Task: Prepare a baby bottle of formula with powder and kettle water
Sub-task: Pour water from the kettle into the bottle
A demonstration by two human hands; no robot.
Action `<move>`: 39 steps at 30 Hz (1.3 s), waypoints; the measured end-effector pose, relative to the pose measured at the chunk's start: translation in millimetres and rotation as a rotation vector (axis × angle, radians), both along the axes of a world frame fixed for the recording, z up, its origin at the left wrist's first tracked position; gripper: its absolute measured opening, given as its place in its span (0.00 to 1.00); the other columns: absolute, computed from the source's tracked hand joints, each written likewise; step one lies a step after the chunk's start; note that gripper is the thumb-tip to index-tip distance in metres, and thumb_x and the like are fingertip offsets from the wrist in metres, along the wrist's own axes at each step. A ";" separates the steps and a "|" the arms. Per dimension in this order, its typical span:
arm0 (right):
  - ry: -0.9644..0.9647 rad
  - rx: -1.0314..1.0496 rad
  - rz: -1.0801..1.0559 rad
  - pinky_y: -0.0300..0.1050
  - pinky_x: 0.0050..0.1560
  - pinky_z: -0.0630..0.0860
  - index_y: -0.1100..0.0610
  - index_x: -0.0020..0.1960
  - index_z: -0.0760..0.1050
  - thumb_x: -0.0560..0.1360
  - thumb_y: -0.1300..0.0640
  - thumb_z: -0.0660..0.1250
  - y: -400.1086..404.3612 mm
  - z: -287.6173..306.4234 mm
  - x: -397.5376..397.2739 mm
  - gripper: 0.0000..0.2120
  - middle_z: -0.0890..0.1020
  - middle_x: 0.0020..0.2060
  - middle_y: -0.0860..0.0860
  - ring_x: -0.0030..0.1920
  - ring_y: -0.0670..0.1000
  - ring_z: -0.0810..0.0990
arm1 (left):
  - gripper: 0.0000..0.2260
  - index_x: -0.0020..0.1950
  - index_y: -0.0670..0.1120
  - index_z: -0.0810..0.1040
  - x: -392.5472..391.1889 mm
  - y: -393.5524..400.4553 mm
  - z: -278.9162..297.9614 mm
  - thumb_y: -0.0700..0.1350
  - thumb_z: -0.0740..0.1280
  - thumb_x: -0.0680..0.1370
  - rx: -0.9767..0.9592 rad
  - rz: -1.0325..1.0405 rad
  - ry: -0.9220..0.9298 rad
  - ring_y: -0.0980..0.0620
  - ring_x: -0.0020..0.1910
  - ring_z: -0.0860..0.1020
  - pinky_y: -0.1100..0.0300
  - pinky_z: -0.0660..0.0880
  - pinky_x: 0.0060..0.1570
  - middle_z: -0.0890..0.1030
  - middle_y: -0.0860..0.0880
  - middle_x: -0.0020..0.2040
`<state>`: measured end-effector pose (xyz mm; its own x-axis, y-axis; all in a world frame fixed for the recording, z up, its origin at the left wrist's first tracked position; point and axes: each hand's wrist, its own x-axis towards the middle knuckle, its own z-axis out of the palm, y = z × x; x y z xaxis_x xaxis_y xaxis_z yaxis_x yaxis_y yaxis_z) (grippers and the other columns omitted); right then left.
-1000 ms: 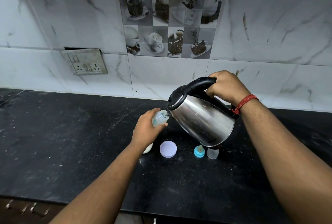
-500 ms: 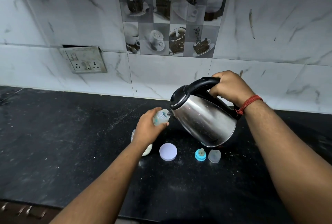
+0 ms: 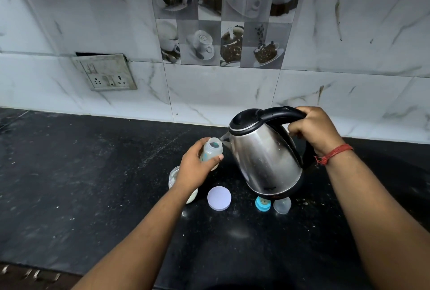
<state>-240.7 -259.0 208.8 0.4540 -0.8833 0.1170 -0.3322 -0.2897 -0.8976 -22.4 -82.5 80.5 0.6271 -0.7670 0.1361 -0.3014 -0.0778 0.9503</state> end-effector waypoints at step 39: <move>-0.233 0.272 -0.065 0.43 0.49 0.78 0.58 0.54 0.81 0.65 0.78 0.69 -83.1 -154.8 16.0 0.23 0.84 0.42 0.51 0.43 0.48 0.82 | 0.19 0.65 0.55 0.79 -7.4 -21.6 -26.8 0.44 0.78 0.76 0.004 -0.167 0.107 0.58 0.59 0.82 0.60 0.78 0.60 0.84 0.58 0.58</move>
